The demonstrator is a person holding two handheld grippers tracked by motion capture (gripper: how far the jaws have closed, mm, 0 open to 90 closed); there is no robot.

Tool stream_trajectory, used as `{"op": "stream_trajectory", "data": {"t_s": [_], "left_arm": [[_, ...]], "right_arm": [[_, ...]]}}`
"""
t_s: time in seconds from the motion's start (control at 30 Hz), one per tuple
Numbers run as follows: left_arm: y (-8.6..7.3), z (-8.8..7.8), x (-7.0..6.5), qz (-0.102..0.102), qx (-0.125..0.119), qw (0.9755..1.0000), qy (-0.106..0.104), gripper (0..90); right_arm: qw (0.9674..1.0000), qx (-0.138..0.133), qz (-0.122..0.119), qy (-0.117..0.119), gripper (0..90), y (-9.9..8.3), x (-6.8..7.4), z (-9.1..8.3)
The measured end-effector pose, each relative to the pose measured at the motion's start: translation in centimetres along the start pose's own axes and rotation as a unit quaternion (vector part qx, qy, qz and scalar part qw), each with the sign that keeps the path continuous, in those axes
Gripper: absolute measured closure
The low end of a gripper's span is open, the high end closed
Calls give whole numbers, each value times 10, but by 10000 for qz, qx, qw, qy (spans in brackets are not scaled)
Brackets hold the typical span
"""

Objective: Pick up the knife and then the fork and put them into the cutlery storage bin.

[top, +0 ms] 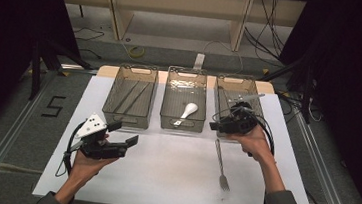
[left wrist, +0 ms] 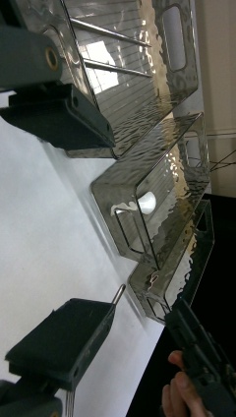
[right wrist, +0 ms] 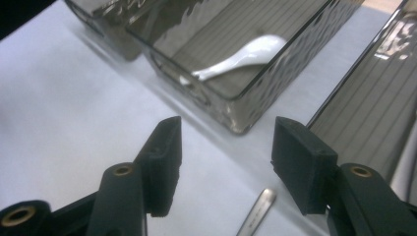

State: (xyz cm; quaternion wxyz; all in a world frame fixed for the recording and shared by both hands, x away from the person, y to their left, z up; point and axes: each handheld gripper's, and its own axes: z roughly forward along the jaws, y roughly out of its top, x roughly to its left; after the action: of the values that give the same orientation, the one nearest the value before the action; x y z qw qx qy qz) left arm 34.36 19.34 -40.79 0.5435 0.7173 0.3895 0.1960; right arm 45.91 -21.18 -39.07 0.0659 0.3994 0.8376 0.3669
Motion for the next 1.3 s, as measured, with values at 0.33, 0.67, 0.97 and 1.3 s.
{"op": "stream_trajectory", "data": {"t_s": [0.33, 0.67, 0.97, 1.3], "left_arm": [[0, 0, 0, 38, 9, 10000, 4, 195], [0, 0, -1, 55, 9, 10000, 6, 195], [0, 0, -1, 68, 4, 10000, 3, 195], [0, 0, -2, 88, 18, 10000, -18, 193]], "right_arm": [[9993, 342, -111, -37, 793, -26, 0, 20], [9953, 903, -275, -233, 900, -41, -1, 45], [9926, 1114, -366, -327, 900, -47, -3, 54], [9896, 1326, -399, -400, 900, -51, -4, 57]]}}
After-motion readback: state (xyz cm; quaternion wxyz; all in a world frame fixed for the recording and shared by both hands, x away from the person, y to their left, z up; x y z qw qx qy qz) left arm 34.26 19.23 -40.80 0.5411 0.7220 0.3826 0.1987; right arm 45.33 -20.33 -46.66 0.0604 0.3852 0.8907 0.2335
